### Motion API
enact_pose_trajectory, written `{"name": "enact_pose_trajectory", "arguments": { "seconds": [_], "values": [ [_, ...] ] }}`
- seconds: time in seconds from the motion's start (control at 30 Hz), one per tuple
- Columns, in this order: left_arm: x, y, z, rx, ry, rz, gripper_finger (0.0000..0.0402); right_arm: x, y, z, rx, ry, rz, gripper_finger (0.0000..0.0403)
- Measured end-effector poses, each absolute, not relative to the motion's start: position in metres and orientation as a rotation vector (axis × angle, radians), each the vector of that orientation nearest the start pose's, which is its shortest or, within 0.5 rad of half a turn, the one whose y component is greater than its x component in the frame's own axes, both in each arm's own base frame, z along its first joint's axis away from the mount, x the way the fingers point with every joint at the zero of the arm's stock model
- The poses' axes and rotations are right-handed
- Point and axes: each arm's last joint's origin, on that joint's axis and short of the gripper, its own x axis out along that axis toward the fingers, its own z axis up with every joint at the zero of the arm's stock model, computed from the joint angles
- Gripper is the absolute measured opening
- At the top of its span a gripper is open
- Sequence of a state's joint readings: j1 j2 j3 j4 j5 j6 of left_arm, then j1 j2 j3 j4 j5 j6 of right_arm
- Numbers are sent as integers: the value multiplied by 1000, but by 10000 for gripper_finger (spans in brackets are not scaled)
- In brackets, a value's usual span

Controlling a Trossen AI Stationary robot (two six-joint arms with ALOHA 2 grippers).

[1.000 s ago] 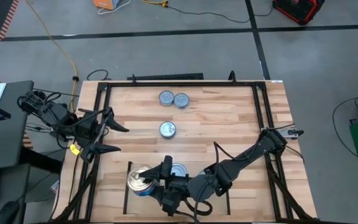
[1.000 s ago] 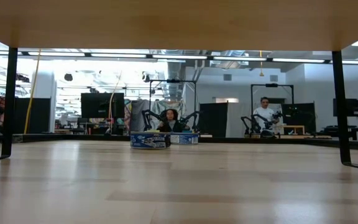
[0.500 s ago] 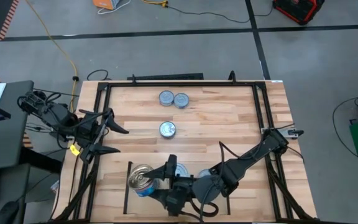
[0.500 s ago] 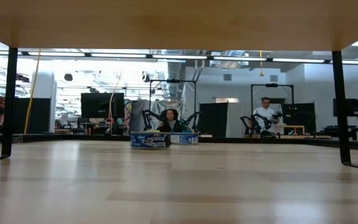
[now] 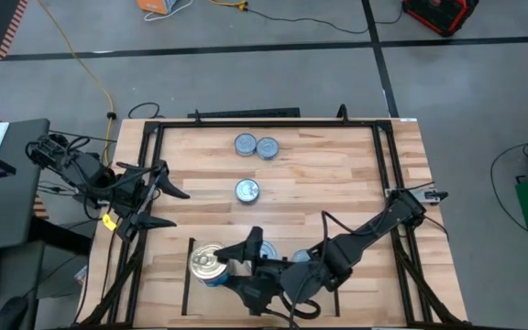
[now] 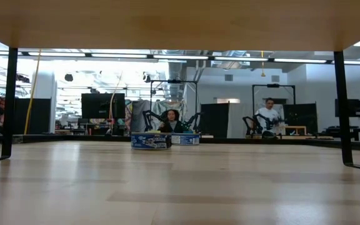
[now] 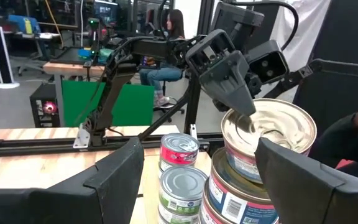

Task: Stack canned seafood by type on shelf
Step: Put the blue and pink tuna can on the top of the left stacked tuna cans on the shelf

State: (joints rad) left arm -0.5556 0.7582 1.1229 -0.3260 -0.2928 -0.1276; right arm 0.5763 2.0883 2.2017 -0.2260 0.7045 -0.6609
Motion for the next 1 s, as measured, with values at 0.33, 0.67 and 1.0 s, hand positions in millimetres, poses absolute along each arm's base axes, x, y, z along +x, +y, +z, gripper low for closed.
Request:
{"name": "enact_pose_trajectory", "arguments": {
  "seconds": [0.33, 0.67, 1.0],
  "values": [
    [116, -62, 432, -145, -14, -264, 295, 405, 244, 407, -751, 188, -105, 324],
    [116, -62, 432, -144, -13, -264, 295, 405, 247, 411, -736, 136, -61, 324],
    [116, -63, 431, -141, -10, -287, 295, 406, 242, 413, -697, 159, -55, 324]
  ]
}}
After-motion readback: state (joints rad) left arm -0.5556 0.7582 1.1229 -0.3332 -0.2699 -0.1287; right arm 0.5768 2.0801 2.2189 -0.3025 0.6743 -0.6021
